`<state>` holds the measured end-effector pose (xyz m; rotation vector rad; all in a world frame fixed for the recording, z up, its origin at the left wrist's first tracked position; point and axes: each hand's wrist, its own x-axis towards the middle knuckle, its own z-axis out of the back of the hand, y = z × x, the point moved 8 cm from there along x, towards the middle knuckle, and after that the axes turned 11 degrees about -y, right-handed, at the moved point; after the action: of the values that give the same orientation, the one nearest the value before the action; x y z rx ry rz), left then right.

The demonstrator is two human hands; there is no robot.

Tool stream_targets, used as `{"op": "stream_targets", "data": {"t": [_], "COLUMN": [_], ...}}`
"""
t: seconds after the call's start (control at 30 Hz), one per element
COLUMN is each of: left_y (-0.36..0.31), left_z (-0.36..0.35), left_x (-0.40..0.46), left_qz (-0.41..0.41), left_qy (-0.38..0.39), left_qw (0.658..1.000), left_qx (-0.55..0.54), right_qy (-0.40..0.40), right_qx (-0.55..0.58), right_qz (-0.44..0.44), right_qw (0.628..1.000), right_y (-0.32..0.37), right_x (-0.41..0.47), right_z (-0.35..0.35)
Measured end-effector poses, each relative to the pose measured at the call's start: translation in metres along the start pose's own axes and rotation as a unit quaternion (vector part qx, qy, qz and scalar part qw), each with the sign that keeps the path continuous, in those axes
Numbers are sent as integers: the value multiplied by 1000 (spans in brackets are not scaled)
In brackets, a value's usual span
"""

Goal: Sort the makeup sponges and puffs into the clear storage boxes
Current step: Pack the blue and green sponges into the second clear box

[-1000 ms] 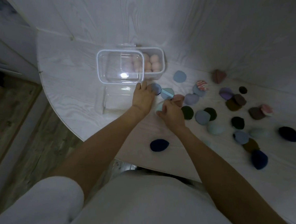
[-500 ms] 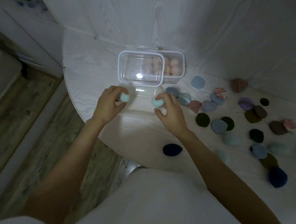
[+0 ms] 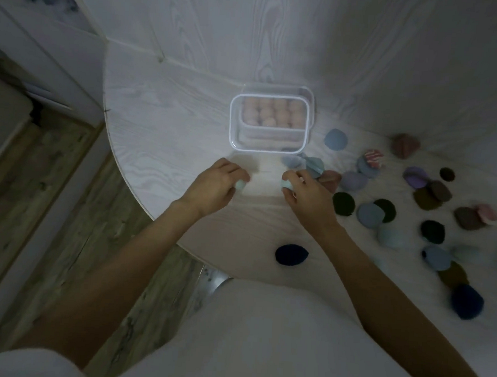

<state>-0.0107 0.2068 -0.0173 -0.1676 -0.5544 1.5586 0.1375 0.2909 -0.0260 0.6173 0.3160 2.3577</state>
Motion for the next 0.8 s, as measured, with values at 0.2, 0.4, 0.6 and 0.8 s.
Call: {"op": "stream_targets", "data": {"t": [0.2,0.4,0.6,0.8], "left_y": [-20,-18,-12,-20], "left_z": [-10,-18,-20,-20], "left_x": [3,-12,-1,-12], "left_qz": [-12,-10,52,-15], "left_qy": [1,2,35,98], "left_qw": [999,988,994,981], "left_qx": [30,154,85,167], "right_qy": [-73,-77,-62,-64], "right_qx": [-68,-42,0,3], "right_qz": [-2,-16,-41,-44], "right_qw": [995,996,997,997], "right_y": [-8,-6,-5,-4], "right_x": [-3,-6,-7,-6], "right_z": [4,3,7,9]}}
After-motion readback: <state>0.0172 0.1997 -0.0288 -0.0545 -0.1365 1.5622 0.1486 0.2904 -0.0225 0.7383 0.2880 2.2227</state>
